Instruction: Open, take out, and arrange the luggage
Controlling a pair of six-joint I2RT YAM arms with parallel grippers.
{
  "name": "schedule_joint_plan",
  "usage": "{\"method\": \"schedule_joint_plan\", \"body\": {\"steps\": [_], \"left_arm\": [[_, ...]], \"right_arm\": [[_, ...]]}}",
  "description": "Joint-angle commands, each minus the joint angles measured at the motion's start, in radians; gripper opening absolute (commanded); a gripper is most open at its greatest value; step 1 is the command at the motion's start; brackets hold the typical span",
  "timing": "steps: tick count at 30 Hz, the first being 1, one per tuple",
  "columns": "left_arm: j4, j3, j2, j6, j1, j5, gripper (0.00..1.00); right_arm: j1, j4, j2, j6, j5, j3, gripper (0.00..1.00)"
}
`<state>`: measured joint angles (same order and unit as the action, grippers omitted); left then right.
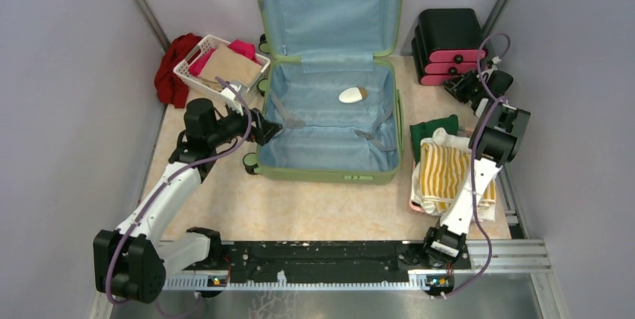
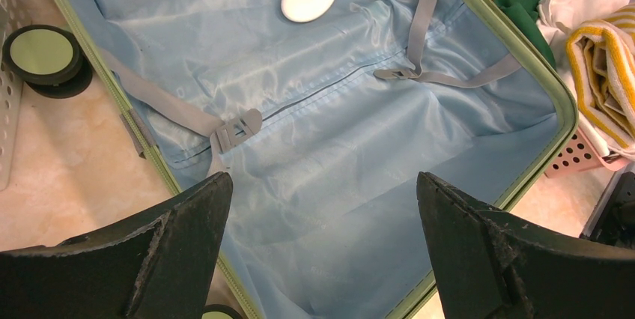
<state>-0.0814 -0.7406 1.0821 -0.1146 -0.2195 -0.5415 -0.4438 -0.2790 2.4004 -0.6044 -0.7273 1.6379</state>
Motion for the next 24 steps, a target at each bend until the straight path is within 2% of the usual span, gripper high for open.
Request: {"method": "schedule_joint_plan", "body": {"steps": [1, 8, 10, 14, 16, 24], "left_arm": [[-0.008, -0.013, -0.019, 0.013, 0.006, 0.002, 0.99], [-0.020, -0.012, -0.040, 0.000, 0.006, -0.023, 0.99], [-0.021, -0.012, -0.045, -0.003, 0.006, -0.028, 0.99], [-0.024, -0.011, -0.059, -0.007, 0.006, -0.033, 0.99], [-0.028, -0.010, -0.064, -0.009, 0.006, -0.037, 0.99], [-0.038, -0.008, -0.087, -0.018, 0.006, -0.050, 0.99]], "right_arm": [[-0.023, -0.026, -0.094, 0.031, 0.012, -0.127, 0.11], [-0.069, -0.026, -0.231, 0.112, -0.015, -0.323, 0.15], [-0.078, -0.007, -0.253, 0.138, -0.028, -0.346, 0.26], [-0.081, 0.072, -0.305, 0.236, -0.026, -0.352, 0.59], [-0.080, 0.133, -0.345, 0.319, -0.004, -0.343, 0.66], [-0.080, 0.320, -0.539, 0.594, 0.094, -0.322, 0.70]]}}
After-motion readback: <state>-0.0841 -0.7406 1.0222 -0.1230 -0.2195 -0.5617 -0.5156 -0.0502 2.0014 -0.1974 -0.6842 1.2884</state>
